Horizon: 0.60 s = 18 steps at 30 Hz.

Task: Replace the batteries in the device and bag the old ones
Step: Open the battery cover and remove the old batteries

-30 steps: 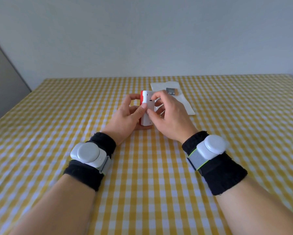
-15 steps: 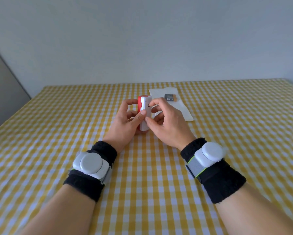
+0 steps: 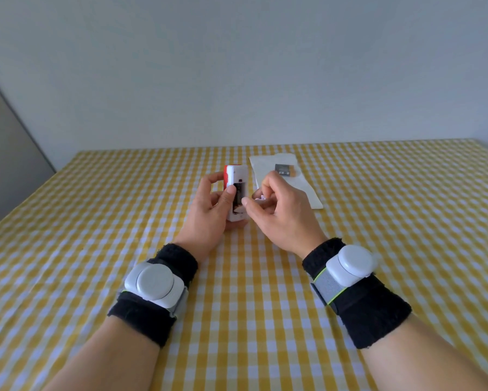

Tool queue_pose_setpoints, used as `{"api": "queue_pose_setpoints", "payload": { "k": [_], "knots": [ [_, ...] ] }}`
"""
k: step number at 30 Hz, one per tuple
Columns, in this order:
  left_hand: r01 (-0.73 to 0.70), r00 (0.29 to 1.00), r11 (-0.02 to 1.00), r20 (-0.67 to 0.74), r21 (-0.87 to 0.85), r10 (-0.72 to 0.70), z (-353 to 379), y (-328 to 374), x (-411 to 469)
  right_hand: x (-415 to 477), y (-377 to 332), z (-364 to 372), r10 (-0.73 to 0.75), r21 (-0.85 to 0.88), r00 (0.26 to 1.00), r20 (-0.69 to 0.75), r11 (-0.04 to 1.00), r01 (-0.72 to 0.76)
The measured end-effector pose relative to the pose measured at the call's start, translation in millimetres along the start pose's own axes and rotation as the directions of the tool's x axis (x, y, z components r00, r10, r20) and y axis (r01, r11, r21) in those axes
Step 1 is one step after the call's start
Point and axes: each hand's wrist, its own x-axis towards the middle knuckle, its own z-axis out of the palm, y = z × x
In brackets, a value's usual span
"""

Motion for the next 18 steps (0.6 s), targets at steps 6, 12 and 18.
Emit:
{"api": "queue_pose_setpoints", "payload": {
  "k": [6,12,18],
  "knots": [
    [0.056,0.974,0.981,-0.206,-0.184,-0.095,-1.1,1.8,5.4,0.8,6.7,-4.2,-0.028,-0.027,0.999,0.041,0.999,0.029],
    [0.021,0.992,0.979,-0.121,-0.201,-0.046,-2.7,-0.1,3.4,-0.1,6.3,0.9,-0.064,-0.041,0.996,0.066,0.997,0.066],
    [-0.042,0.998,0.997,0.047,-0.068,0.045,-1.2,-0.2,-2.1,0.5,2.0,2.1,0.031,0.009,0.998,0.061,0.999,-0.031]
  ]
}}
